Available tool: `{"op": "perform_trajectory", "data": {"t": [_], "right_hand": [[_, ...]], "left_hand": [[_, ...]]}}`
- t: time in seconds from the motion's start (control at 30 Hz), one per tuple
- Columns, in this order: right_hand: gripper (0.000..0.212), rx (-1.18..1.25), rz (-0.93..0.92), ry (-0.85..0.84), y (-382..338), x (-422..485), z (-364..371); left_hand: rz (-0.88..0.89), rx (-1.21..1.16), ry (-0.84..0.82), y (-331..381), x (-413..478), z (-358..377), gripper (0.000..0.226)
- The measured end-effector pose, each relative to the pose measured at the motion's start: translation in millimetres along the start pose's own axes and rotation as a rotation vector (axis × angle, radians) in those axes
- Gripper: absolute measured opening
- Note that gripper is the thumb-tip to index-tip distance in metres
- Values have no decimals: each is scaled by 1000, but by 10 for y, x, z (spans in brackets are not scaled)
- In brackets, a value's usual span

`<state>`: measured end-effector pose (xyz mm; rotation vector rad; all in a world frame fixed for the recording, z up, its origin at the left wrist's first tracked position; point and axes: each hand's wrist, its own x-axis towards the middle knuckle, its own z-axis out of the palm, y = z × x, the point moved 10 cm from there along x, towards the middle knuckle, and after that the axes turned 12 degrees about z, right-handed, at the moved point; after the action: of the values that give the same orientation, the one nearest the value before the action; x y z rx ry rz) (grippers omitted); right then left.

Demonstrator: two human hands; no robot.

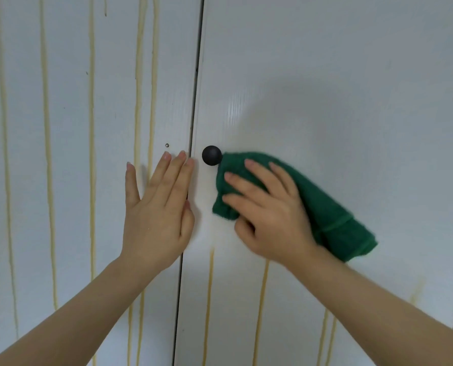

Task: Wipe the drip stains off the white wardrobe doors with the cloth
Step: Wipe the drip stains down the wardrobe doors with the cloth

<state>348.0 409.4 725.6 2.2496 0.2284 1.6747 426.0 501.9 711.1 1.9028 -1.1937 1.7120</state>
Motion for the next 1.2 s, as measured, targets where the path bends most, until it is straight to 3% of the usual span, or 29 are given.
{"op": "perform_trajectory", "data": {"t": [0.17,0.33,0.4,0.5,0.57,0.63,0.7,0.77,0.93,1.1,1.2], "right_hand": [[37,7,-302,-145,-102,-300,70],[28,-144,81,146,819,12,-570],[30,-164,162,167,810,-212,-537],[32,-129,-67,-7,527,-614,-305],[31,-151,-143,-42,737,-603,-434],[29,-219,15,77,1206,-448,-746],[31,-221,292,228,1591,-426,-1028],[33,-207,445,281,1631,-661,-1026],[32,-215,226,44,1451,-1060,-861],[37,-244,524,158,1976,-681,-1168],[38,-263,527,66,1822,-1247,-962]], "left_hand": [[79,-6,18,298,-70,33,53],[143,-55,46,547,51,50,54],[159,-77,67,665,120,54,53],[203,-101,76,875,202,101,50],[213,-106,71,981,269,139,52],[210,-112,62,1070,329,173,53],[201,-113,76,1164,370,182,54],[205,-122,77,1300,368,204,54],[241,-96,25,1612,349,318,57],[274,-65,-27,1844,297,414,66],[264,-63,-25,1947,87,441,71]]}}
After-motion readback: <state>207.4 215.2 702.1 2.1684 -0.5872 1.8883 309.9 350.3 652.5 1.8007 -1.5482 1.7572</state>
